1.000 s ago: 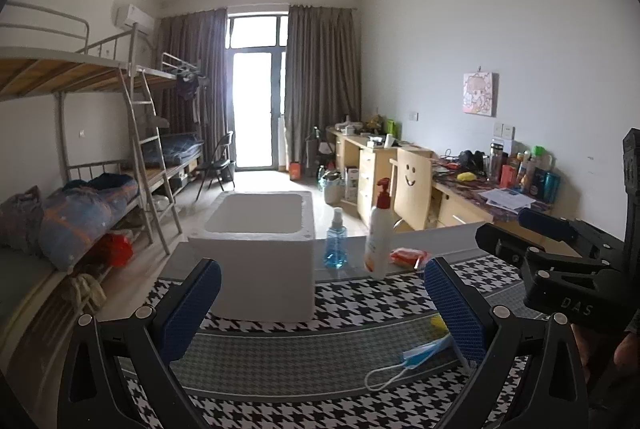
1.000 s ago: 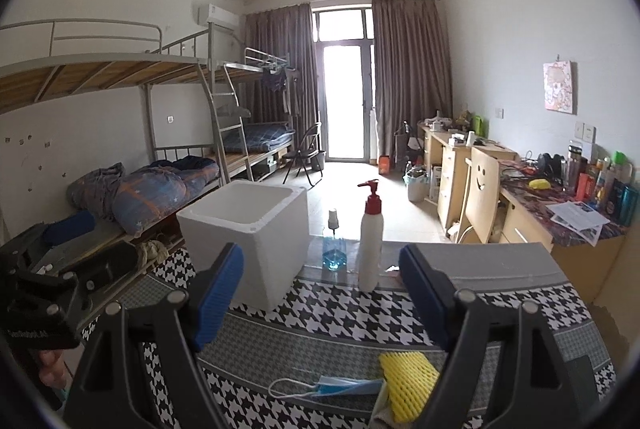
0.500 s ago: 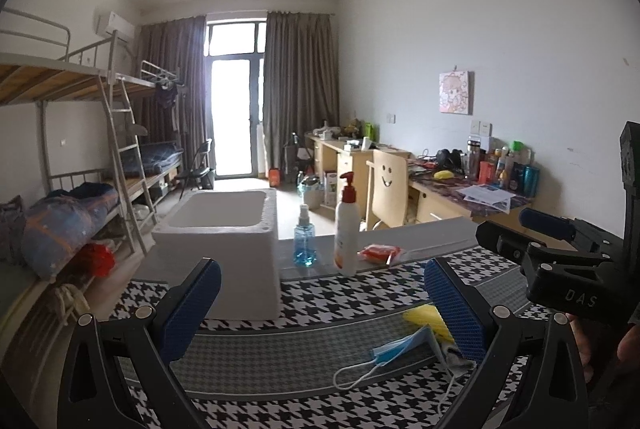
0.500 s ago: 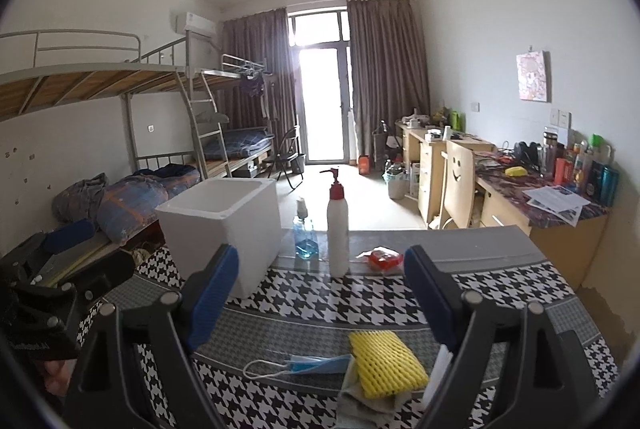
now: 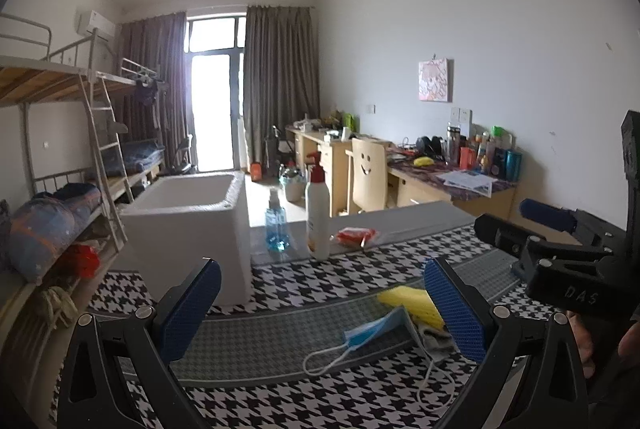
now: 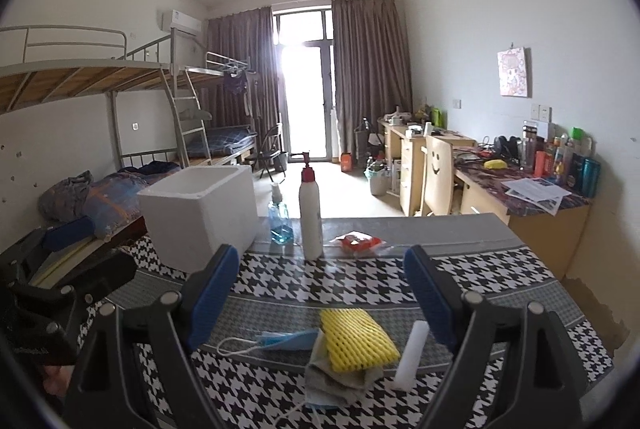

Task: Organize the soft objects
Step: 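Move both tools toward the yellow sponge and blue mask on the table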

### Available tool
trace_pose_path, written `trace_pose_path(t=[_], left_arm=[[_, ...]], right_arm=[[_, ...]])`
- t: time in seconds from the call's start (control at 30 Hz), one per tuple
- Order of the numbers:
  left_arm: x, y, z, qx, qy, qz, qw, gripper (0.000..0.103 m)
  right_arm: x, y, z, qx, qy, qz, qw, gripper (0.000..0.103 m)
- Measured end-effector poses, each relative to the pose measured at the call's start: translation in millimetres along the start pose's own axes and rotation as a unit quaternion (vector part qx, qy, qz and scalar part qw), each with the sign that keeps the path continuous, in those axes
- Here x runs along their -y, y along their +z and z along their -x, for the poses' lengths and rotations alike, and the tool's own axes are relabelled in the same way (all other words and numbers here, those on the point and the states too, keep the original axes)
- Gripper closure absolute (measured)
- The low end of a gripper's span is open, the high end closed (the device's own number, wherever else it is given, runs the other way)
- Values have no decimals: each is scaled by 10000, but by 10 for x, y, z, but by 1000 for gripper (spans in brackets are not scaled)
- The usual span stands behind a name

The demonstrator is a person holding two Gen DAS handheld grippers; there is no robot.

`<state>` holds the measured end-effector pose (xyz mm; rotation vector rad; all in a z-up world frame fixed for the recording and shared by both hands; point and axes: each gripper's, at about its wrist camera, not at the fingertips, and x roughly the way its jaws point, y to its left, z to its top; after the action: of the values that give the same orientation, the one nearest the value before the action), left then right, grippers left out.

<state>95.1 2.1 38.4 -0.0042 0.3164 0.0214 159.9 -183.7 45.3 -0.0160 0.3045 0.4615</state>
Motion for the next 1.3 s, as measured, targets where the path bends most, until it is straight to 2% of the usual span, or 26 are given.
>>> trace_pose_path(t=[0.33,0.67,1.0,1.3], left_arm=[[90,-130,-53,-98,-253,140,9995,1],[221,-232,-155,-228,-400,0,9989,1],[269,-346,-353,-436,-396,-25,9983,1],[301,-417,-537,-699,-475,-104,9964,1]], right_arm=[[119,-118,72,-13,-181,-87,9998,15],[232,-276,76,-128,-402,-114,9990,15],[377,-403,43,-245,-595,-241,9976,15],[498,-513,-43,-466,-599,-450,9961,15]])
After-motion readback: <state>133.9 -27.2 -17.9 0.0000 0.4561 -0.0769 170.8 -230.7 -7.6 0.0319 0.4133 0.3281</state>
